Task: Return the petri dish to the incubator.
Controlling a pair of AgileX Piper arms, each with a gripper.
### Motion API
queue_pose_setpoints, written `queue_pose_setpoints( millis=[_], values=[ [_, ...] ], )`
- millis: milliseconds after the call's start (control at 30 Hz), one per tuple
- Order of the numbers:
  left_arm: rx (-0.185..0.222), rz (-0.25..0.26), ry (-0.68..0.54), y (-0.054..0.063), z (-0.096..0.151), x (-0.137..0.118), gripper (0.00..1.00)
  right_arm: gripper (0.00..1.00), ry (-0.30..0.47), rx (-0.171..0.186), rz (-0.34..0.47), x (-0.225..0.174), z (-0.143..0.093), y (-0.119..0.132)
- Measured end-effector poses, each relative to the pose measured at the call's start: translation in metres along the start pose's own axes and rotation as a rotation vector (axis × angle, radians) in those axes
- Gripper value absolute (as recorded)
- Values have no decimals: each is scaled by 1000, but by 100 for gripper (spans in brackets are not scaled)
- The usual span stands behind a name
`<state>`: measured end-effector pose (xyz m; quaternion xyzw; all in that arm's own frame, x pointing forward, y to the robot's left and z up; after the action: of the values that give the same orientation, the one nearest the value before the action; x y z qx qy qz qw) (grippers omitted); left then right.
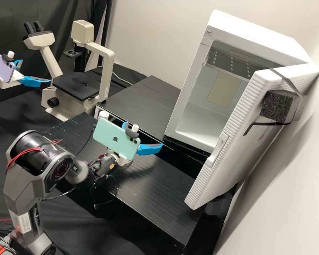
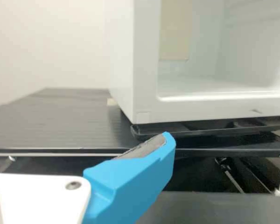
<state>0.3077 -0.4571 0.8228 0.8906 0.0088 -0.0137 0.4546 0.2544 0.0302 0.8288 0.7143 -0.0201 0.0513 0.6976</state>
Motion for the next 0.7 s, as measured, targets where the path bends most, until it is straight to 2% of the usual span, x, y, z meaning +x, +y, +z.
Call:
queue_pose_setpoints(
  millis=[133, 400, 700],
  values=[
    [0, 0, 0, 0, 0, 0, 100, 100, 33, 27, 24, -26, 0, 2],
    [0, 0, 0, 0, 0, 0, 100, 100, 17, 23, -51, -72, 6, -11],
    [0, 0, 0, 0, 0, 0, 100, 100, 32, -3, -97, -78, 8, -16]
  ],
)
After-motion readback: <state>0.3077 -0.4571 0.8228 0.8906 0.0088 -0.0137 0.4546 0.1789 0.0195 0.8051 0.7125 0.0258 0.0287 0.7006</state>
